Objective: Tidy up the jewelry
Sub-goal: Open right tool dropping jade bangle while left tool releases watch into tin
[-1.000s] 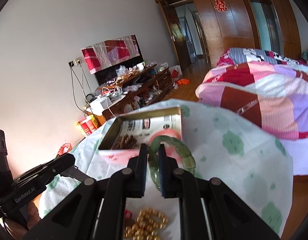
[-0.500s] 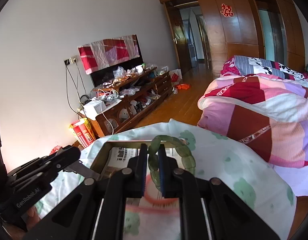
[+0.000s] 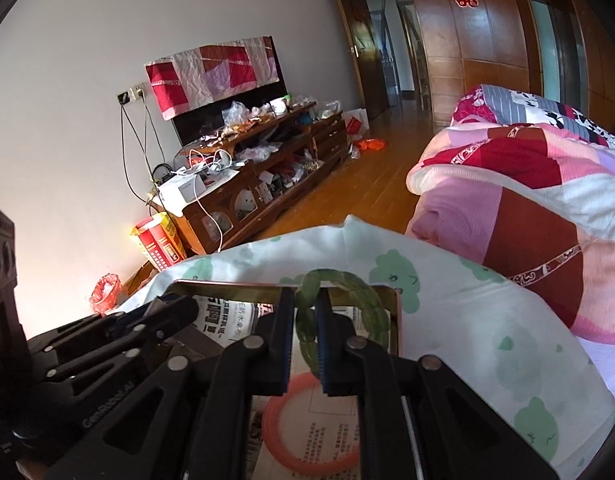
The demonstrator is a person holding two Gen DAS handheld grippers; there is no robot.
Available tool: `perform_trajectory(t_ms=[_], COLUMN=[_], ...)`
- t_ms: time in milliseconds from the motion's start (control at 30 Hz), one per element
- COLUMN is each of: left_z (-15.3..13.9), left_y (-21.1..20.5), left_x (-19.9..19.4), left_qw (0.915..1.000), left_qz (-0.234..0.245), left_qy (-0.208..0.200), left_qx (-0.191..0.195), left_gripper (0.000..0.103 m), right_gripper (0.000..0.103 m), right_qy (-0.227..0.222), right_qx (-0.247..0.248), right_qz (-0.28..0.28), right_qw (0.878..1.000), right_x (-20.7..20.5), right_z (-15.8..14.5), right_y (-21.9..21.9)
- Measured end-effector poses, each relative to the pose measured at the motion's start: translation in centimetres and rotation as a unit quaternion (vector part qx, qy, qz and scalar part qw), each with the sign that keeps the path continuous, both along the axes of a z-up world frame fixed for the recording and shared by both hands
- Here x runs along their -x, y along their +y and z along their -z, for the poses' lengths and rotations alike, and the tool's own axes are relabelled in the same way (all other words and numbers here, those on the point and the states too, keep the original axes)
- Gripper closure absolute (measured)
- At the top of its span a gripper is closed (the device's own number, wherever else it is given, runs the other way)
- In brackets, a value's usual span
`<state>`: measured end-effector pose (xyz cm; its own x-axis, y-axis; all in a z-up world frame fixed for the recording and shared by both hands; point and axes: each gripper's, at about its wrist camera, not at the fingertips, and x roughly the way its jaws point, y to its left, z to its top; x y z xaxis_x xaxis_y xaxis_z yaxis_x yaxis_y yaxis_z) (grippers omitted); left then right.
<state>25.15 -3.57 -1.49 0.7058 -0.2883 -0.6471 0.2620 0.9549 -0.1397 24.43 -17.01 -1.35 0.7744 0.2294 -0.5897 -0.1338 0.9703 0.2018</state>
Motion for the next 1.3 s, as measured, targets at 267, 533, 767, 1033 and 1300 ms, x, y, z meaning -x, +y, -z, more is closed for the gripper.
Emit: perform_trajectory(t_ms=[267,533,767,1033,1300], left_z=[0.7,1.1,1.3,0.4,0.0], left_y=[-0.1,0.0,0.1,-0.7,-0.1], left_x=[-0.5,-0.8,-1.2,-0.1,0.4], left_qw=[0.9994,0.9975,0.9980,0.9960,0.9967], left_qz=[-0.017,-0.038,-0.040,-0.037,-0.043], left_qy=[-0.003,-0.020,-0.002,-0.046,-0.041], left_qx=[-0.029,-0.056,-0.049,-0.068,-0.054], left_gripper=[0.090,0.090,0.069,0.042,0.042], right_gripper=[0.089,0.085,0.040,0.031,0.030], right_qy=[0.015,0.013,-0.010,-0.046,-0.050], right_qx=[0.018,0.020,-0.011,-0.019,-0.004], right_qz=[-0.012,-0.027,-0.034,-0.011,0.014], right_qw=[1.000,0.999,0.999,0.999,0.999], right_x=[-0.4,-0.7,0.2,0.9,1.8], right_z=[1.5,2.0,1.1,0.0,-0.9], right_y=[0.8,1.1,0.6,-0.1,-0.6])
